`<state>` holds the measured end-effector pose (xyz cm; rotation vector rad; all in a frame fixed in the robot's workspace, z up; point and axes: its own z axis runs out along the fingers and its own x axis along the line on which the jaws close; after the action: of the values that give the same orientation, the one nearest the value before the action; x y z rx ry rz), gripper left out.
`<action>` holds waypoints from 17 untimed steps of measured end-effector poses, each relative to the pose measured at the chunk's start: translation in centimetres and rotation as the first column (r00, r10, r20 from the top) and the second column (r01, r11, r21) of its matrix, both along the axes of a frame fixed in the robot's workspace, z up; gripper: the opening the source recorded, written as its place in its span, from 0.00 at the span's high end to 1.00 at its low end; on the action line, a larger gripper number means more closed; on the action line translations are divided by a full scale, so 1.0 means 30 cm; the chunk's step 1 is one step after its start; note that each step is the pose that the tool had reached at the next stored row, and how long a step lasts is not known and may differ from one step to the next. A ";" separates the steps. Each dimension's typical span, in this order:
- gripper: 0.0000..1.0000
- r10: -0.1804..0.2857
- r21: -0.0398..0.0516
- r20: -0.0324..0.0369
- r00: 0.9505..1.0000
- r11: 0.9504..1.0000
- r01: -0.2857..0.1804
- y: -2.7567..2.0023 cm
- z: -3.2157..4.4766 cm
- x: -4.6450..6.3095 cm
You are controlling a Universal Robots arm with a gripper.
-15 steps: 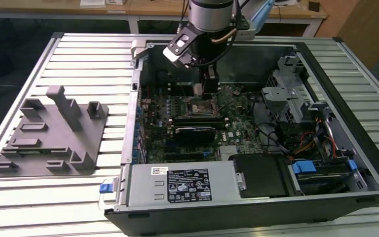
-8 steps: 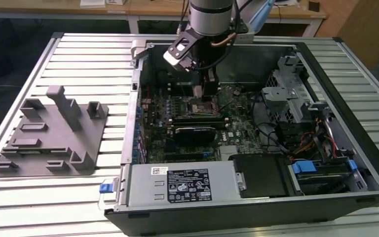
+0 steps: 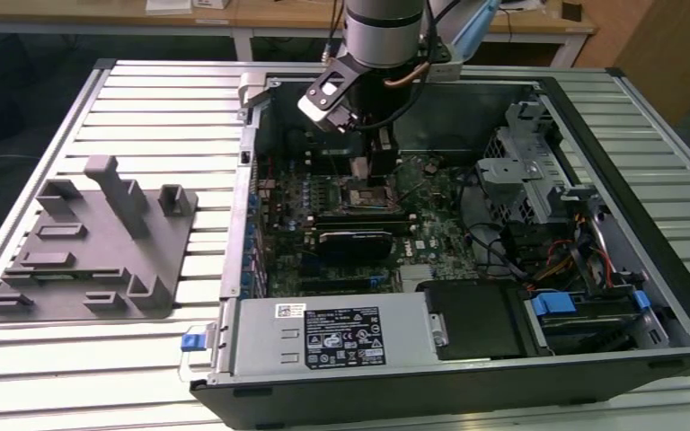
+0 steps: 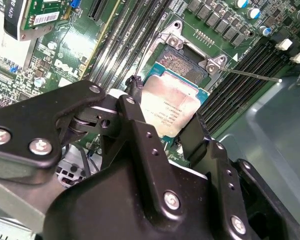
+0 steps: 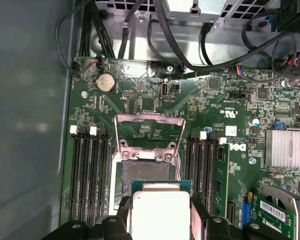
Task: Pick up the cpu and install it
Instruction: 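Place the cpu into insertion slot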
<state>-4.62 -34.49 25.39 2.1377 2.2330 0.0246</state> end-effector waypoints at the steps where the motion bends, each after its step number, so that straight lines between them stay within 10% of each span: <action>1: 0.45 0.000 0.000 0.000 1.000 1.000 0.000 0.000 -0.001 0.000; 17: 0.45 0.000 0.000 0.000 1.000 1.000 0.000 0.000 -0.036 0.000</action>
<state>-4.61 -34.49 24.31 2.1378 2.2330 0.0249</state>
